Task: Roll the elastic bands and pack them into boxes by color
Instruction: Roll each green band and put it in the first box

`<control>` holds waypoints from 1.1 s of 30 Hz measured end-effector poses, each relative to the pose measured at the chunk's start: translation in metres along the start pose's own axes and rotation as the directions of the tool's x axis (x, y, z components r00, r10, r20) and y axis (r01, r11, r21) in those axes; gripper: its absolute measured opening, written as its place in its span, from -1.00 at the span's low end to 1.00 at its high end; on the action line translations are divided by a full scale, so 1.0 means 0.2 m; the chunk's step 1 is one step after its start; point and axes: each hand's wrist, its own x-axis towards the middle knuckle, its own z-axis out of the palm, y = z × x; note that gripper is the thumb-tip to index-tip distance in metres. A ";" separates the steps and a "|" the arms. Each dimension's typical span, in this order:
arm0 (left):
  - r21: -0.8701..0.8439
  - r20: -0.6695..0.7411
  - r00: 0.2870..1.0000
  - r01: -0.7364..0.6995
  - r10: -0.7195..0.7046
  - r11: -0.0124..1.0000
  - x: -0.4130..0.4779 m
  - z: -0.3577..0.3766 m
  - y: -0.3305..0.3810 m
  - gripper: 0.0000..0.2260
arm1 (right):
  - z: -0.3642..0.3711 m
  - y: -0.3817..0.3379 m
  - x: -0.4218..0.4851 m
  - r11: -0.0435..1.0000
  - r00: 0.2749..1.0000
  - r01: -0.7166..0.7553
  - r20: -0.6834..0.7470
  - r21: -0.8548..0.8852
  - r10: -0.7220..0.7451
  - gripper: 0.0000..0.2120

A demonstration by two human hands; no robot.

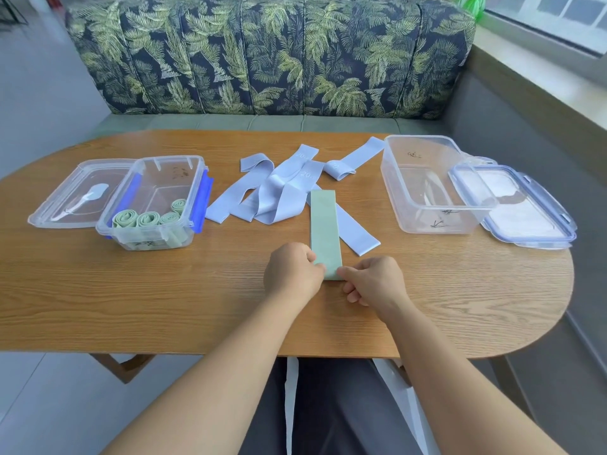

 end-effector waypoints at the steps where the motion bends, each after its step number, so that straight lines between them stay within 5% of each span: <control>1: -0.040 -0.013 1.000 -0.017 0.016 0.999 0.00 0.01 -0.01 -0.80 | 0.00 0.00 0.00 1.000 1.000 -0.001 -0.001 0.006 0.001 -0.81; 9: -0.250 0.029 0.996 0.094 -0.090 0.964 0.03 -0.01 -0.03 -0.84 | 0.00 0.01 0.01 1.000 1.000 0.019 0.002 0.020 -0.019 -0.79; 16: -0.184 0.029 0.994 0.109 -0.106 0.977 0.07 0.01 -0.02 -0.85 | 0.00 -0.02 0.03 0.998 1.000 0.010 0.022 -0.062 -0.009 -0.76; 26: -0.025 -0.080 0.968 -0.240 0.237 0.971 0.02 0.05 -0.11 -0.90 | 0.00 -0.07 0.05 0.988 0.999 -0.034 -0.003 -0.148 0.033 -0.72; 33: -0.002 -0.013 0.976 -0.217 0.217 0.976 0.01 0.02 -0.09 -0.91 | 0.00 -0.09 0.06 0.987 0.999 -0.053 0.000 -0.154 0.054 -0.72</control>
